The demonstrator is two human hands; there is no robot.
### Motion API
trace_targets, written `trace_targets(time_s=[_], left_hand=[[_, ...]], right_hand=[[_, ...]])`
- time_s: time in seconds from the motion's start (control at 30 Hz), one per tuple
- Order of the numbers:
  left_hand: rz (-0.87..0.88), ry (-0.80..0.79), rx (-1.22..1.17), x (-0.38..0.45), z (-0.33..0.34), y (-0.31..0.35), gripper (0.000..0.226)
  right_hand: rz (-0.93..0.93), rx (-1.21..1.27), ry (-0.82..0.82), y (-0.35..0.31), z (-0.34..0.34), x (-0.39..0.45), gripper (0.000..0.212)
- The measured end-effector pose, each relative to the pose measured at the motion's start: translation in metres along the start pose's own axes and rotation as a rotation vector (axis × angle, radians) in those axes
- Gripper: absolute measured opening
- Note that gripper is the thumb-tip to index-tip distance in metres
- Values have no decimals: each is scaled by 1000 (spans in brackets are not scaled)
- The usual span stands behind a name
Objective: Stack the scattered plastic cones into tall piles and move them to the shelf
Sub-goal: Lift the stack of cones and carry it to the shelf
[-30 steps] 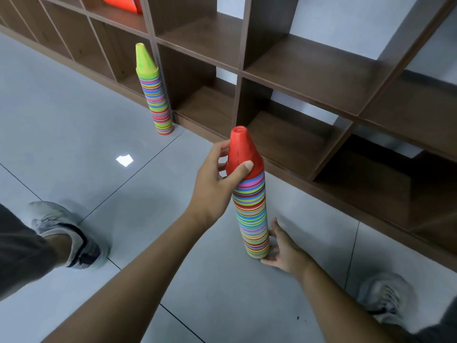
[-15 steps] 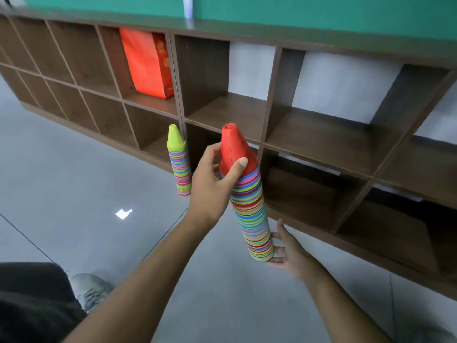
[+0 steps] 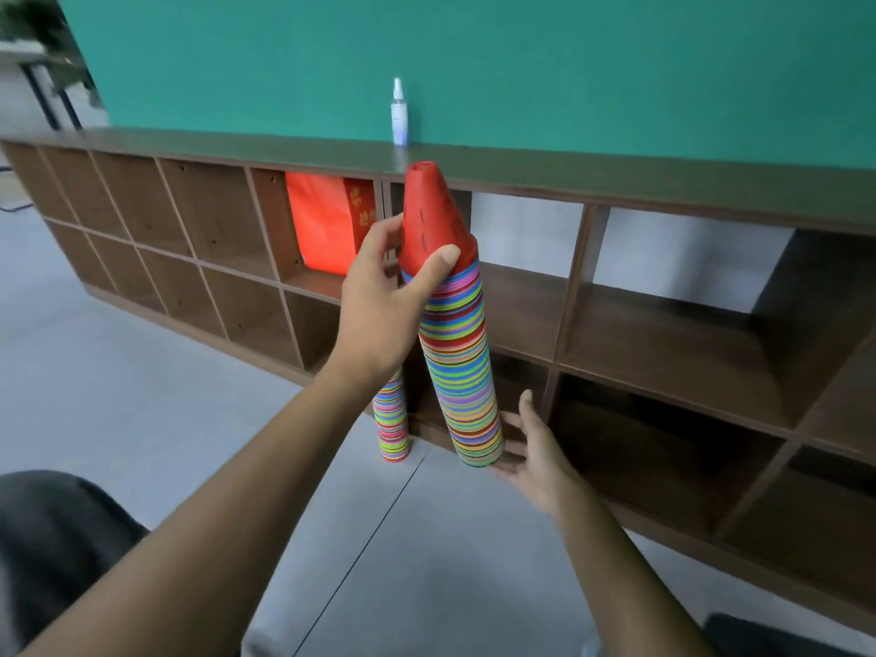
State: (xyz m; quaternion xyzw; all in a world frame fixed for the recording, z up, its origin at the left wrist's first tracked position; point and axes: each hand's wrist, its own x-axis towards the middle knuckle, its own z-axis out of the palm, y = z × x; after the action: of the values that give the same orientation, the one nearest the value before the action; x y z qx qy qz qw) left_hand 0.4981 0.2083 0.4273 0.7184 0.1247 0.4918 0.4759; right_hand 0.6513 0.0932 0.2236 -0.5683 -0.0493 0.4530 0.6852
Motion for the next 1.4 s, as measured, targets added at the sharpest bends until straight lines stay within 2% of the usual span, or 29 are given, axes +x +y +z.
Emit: trace_targets(time_s=[0.03, 0.23, 0.43, 0.53, 0.6, 0.7, 0.87, 0.93, 1.13, 1.4], left_hand=[[15, 5, 9, 9, -4, 0, 40], [68, 73, 60, 53, -24, -13, 41], [82, 192, 83, 95, -59, -25, 53], [101, 240, 93, 114, -75, -32, 50], [122, 254, 102, 125, -82, -38, 47], [132, 237, 128, 141, -88, -44, 45], [128, 180, 165, 166, -93, -65, 48], [117, 167, 168, 174, -95, -77, 49], [33, 116, 154, 197, -101, -117, 56], [-51, 92, 104, 212, -107, -158, 47]], right_hand=[[-16, 20, -15, -4, 8, 6, 77], [-68, 77, -82, -24, 52, 45, 100], [-107, 118, -133, -48, 104, 79, 83], [-132, 103, -170, -56, 132, 97, 81], [-139, 96, -188, -61, 148, 113, 89], [-145, 105, -203, -67, 163, 135, 100], [-132, 145, -209, -73, 177, 168, 89], [-121, 135, -204, -74, 179, 179, 93], [-95, 45, -147, -63, 184, 203, 97], [-29, -111, -102, -48, 182, 218, 103]])
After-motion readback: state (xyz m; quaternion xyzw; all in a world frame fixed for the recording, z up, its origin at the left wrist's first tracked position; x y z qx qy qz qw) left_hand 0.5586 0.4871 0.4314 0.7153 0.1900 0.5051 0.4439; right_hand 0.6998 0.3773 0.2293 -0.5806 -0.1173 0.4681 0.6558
